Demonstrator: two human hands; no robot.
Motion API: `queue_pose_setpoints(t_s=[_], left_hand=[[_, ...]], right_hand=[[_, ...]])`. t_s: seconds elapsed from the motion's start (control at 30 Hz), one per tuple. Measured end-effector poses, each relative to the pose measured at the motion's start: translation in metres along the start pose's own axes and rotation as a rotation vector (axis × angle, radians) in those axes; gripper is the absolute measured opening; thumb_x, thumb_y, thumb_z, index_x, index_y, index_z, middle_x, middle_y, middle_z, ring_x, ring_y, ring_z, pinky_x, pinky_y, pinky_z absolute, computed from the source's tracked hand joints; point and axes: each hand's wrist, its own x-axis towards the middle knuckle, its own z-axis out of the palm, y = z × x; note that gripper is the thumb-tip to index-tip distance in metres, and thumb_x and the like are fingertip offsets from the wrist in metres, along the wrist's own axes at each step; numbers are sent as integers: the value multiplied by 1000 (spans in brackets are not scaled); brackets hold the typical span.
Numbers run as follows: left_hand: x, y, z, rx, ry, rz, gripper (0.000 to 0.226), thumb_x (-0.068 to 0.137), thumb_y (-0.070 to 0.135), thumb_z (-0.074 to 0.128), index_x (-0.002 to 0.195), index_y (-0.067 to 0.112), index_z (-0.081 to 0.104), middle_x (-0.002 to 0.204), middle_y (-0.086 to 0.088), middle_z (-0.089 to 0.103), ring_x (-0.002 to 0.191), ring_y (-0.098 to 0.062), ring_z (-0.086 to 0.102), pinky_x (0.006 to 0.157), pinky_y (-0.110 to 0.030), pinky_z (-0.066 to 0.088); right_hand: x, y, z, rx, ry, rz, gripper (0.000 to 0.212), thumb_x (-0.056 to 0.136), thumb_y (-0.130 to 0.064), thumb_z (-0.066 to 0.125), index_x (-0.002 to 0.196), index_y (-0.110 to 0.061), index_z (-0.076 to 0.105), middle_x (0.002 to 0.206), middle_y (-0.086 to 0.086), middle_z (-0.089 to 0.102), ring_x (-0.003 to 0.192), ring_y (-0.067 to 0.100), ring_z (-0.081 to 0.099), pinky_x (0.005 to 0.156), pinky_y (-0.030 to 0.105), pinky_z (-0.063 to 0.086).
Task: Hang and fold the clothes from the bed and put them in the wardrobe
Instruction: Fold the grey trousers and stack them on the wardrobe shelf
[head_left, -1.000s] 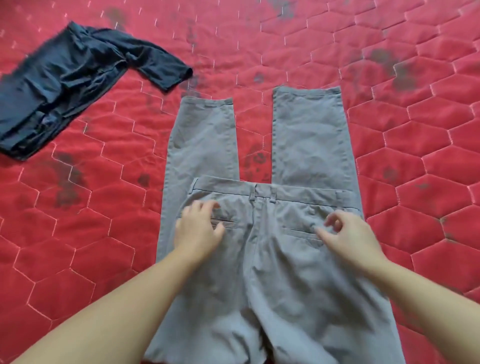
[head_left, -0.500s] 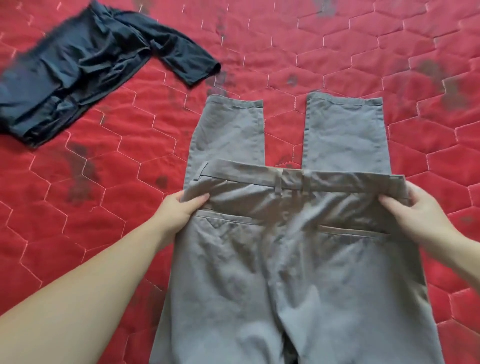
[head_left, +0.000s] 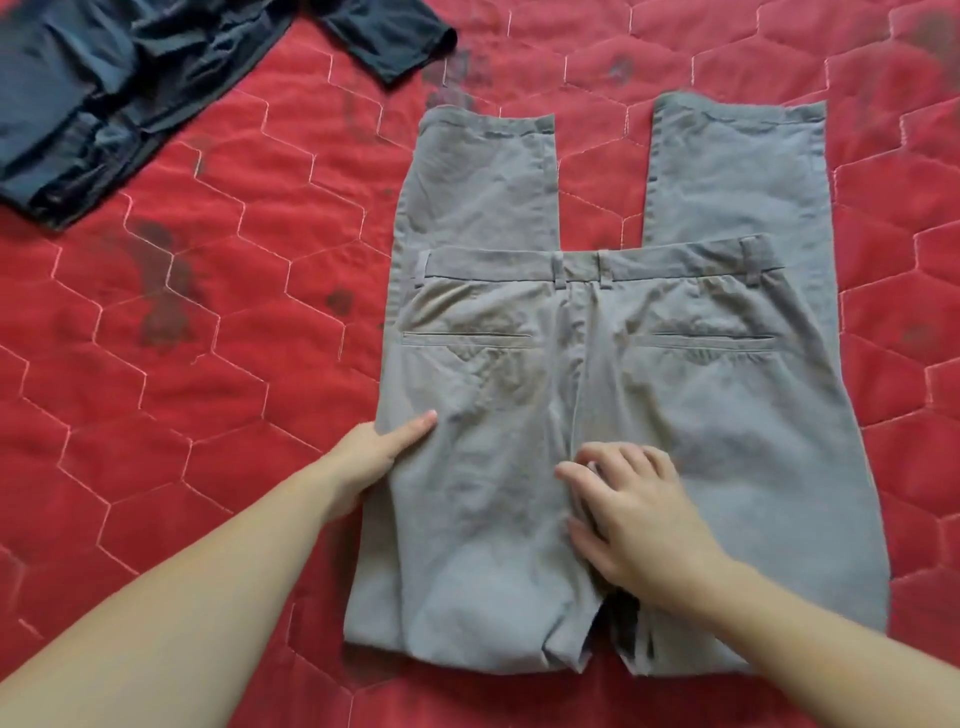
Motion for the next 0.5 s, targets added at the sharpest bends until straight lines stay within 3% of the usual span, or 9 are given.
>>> queue_pose_setpoints(t_s=[0.07,0.17,0.27,0.4,0.5], left_hand=[[-16,-24,0,-13,-84,-90,77,49,62,82,109,16,70,102,2,76,93,-16,73,77,-31,56],[-43,-63,-2,14,-177,-164,78,51,56,89,114,14,68,108,-2,74,101,-20,71,92,-38,53],[-66,-95,-4,130,-199,-139,65,57,38,92,113,15,70,104,3,75,97,-14,72,85,-30,55],[-82,-114,-13,137,-97,-55,32,71,22,86,99,15,74,94,5,77,88,-10,73,71,-20,54],[-90,-120,-20,88,94,31,12,75,26,83,79,16,76,78,6,76,69,-5,70,62,-18,51]], right_hand=[[-17,-12,11,16,-71,78,51,69,-40,72,116,-21,64,118,5,60,106,31,60,85,42,45],[-33,-14,16,-12,-96,143,55,70,-37,75,121,-20,64,130,9,58,116,32,57,93,44,42],[-44,-19,18,-9,-24,155,44,78,-43,60,114,-18,64,128,10,57,116,31,55,95,44,37],[-73,-24,28,-49,12,-4,37,83,-57,54,80,-21,60,95,2,55,92,28,53,85,44,36],[-90,-18,37,-162,-154,-92,44,75,-66,58,85,-24,61,88,0,55,85,28,55,83,44,38]])
